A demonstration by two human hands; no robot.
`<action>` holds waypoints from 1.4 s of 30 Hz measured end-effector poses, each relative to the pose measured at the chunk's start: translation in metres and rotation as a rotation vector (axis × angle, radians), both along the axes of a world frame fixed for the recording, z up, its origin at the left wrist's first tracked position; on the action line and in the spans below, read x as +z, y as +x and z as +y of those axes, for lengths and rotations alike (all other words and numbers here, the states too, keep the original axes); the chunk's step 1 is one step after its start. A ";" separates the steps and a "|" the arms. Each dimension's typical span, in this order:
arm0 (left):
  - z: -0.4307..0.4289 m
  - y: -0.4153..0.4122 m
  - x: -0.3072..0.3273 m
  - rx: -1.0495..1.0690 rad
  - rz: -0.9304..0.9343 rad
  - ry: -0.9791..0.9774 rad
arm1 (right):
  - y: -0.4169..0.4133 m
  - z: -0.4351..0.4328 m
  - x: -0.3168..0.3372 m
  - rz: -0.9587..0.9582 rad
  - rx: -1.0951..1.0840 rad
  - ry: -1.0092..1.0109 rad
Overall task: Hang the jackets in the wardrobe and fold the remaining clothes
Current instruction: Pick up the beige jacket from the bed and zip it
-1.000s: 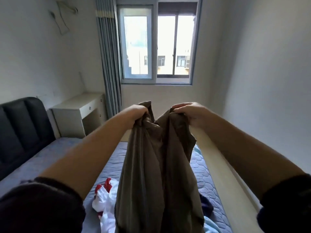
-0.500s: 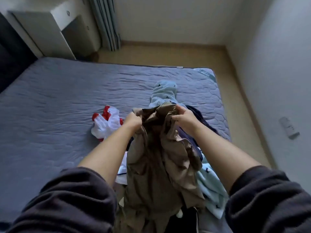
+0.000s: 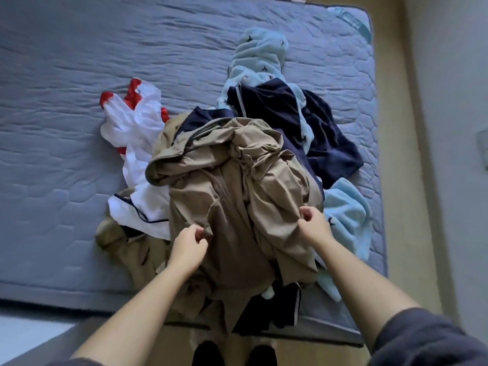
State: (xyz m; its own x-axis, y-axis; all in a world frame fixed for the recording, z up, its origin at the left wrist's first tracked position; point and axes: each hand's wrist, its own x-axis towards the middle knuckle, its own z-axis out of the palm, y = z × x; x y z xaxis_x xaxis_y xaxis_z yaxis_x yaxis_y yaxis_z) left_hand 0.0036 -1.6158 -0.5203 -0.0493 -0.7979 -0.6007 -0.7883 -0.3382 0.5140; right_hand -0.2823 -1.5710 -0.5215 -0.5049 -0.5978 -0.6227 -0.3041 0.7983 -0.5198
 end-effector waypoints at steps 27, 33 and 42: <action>-0.012 -0.234 0.071 -0.042 0.122 0.440 | -0.022 0.098 0.068 0.631 0.727 -0.629; 0.002 -0.231 0.066 0.327 0.595 0.445 | -0.034 0.138 0.027 -0.027 0.099 -0.121; -0.014 -0.213 0.086 0.530 0.926 0.299 | -0.024 0.142 0.004 -0.228 0.196 0.107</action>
State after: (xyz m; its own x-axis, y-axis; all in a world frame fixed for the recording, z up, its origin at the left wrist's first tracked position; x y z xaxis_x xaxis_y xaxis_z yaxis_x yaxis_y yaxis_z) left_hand -0.2097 -1.6298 -0.4338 -0.2741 -0.6801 -0.6800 0.1405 -0.7277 0.6713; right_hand -0.3059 -1.4289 -0.5175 -0.2262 -0.5948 -0.7714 -0.3429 0.7899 -0.5085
